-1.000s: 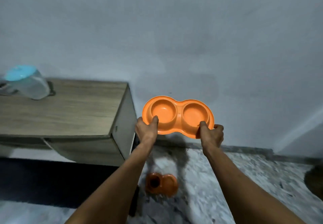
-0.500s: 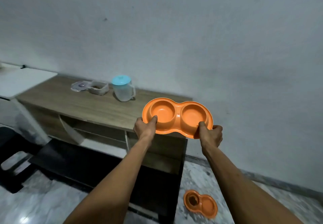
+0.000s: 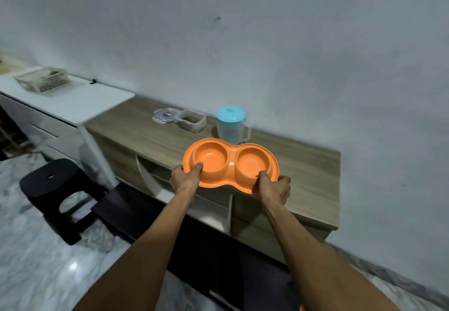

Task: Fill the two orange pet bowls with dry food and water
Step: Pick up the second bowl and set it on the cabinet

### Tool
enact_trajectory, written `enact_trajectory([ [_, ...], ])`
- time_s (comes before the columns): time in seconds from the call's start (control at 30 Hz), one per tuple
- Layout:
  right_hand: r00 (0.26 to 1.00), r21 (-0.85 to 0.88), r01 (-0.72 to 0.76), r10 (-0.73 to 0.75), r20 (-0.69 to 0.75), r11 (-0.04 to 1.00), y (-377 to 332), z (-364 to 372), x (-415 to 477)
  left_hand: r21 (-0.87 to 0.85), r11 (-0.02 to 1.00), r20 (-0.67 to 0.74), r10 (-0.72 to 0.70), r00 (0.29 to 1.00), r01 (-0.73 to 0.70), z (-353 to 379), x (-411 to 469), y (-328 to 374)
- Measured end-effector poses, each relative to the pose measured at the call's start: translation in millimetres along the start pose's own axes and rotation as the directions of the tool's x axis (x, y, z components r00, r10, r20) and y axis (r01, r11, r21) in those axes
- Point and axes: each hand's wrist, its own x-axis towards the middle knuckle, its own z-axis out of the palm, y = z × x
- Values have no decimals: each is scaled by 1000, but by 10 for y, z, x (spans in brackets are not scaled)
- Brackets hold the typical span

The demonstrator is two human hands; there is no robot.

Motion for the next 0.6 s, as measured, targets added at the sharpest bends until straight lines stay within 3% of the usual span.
enact_trajectory([
  [0.4, 995, -94, -92, 95, 30, 991, -190, 1553, 212, 90, 996, -32, -13, 999, 15, -276, 1529, 19],
  [0.6, 994, -100, -105, 106, -1, 989, -187, 2069, 272, 115, 993, 32, -41, 999, 37, -343, 2050, 59],
])
